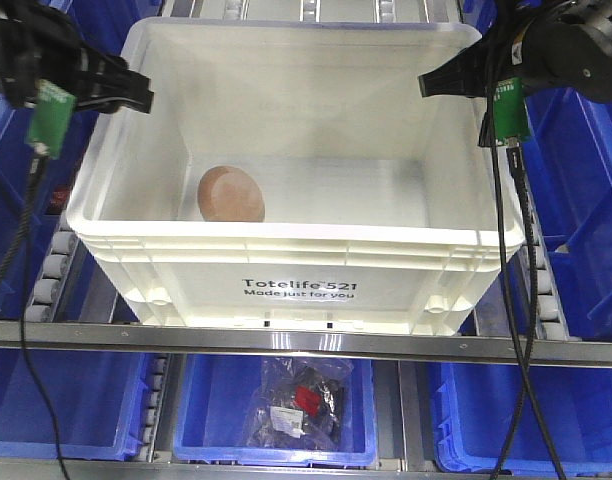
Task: Place moving items into box and shelve
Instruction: 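Open the left gripper and pull it away from the tote rim, then open the right gripper and withdraw it away from the tote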
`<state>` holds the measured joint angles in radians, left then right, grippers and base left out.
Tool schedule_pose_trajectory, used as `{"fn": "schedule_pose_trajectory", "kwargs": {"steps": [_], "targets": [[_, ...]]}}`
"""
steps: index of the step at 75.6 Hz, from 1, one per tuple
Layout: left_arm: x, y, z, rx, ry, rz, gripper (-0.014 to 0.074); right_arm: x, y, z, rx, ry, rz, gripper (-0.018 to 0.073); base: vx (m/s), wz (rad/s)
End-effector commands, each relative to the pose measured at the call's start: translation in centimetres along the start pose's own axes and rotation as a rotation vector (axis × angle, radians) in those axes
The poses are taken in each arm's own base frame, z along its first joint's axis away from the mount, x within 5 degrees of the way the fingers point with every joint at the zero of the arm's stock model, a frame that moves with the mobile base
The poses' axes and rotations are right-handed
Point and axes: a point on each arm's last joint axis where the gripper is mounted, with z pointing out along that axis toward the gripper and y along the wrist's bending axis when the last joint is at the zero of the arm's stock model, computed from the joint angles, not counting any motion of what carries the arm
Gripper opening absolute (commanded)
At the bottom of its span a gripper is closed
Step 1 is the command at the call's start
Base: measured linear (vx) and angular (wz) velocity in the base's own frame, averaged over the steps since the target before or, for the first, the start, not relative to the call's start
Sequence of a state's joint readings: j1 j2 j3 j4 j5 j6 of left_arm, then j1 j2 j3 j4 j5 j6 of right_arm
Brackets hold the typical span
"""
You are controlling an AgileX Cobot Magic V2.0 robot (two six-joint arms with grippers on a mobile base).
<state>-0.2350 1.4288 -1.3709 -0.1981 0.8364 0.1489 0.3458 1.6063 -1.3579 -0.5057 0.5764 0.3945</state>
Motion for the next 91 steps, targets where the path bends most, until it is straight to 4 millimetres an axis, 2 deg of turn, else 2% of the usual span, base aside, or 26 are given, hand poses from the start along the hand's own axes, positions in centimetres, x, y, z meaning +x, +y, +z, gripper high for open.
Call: {"fn": "schedule_pose_trajectory", "kwargs": {"steps": [1,7,14,30,38,47,55,60,70,82,86,91], "targets": [[-0.3,-0.6,-3.2,-0.006,-0.156,0.003,0.0502,-2.1,-0.5,-2.2,-0.012,-0.133,0.009,0.0250,0.00,0.00],[1.4,-0.5,-3.7,-0.022,-0.205,-0.001,0.0502,-2.1,-0.5,-2.2,-0.012,-0.133,0.009,0.0233,0.00,0.00],[3.5,-0.6,-5.2,-0.032,-0.289,-0.024,0.0502,-2.1,-0.5,-2.2,-0.012,-0.133,0.009,0.0226,0.00,0.00],[9.1,-1.2,-11.2,-0.066,-0.554,0.004,0.0501,-2.1,-0.5,-2.2,-0.012,-0.133,0.009,0.0228,0.00,0.00],[12.2,-0.9,-13.6,-0.149,-0.725,0.086,0.0457,-2.1,-0.5,-2.2,-0.012,-0.133,0.009,0.0228,0.00,0.00],[16.0,-0.6,-14.4,-0.201,-0.887,0.076,0.0358,-2.1,-0.5,-2.2,-0.012,-0.133,0.009,0.0228,0.00,0.00],[20.0,-0.3,-13.1,-0.235,-0.941,0.069,0.0225,-2.1,-0.5,-2.2,-0.012,-0.133,0.009,0.0228,0.00,0.00],[22.5,0.0,-11.6,-0.262,-0.932,0.056,0.0138,-2.1,-0.5,-2.2,-0.012,-0.133,0.009,0.0228,0.00,0.00],[26.3,0.4,-9.5,-0.302,-0.922,0.042,-0.0009,-2.1,-0.5,-2.2,-0.012,-0.133,0.009,0.0228,0.00,0.00],[29.9,0.9,-6.5,-0.316,-0.925,0.014,-0.0008,-2.1,-0.5,-2.2,-0.012,-0.134,0.009,0.0228,0.00,0.00],[30.5,1.1,-5.6,-0.304,-0.917,-0.022,-0.0008,-2.1,-0.5,-2.2,-0.010,-0.128,0.010,0.0228,0.00,0.00],[30.6,1.0,-5.5,-0.292,-0.884,-0.040,-0.0008,-2.1,-0.5,-2.1,-0.010,-0.128,0.009,0.0228,0.00,0.00]]}}
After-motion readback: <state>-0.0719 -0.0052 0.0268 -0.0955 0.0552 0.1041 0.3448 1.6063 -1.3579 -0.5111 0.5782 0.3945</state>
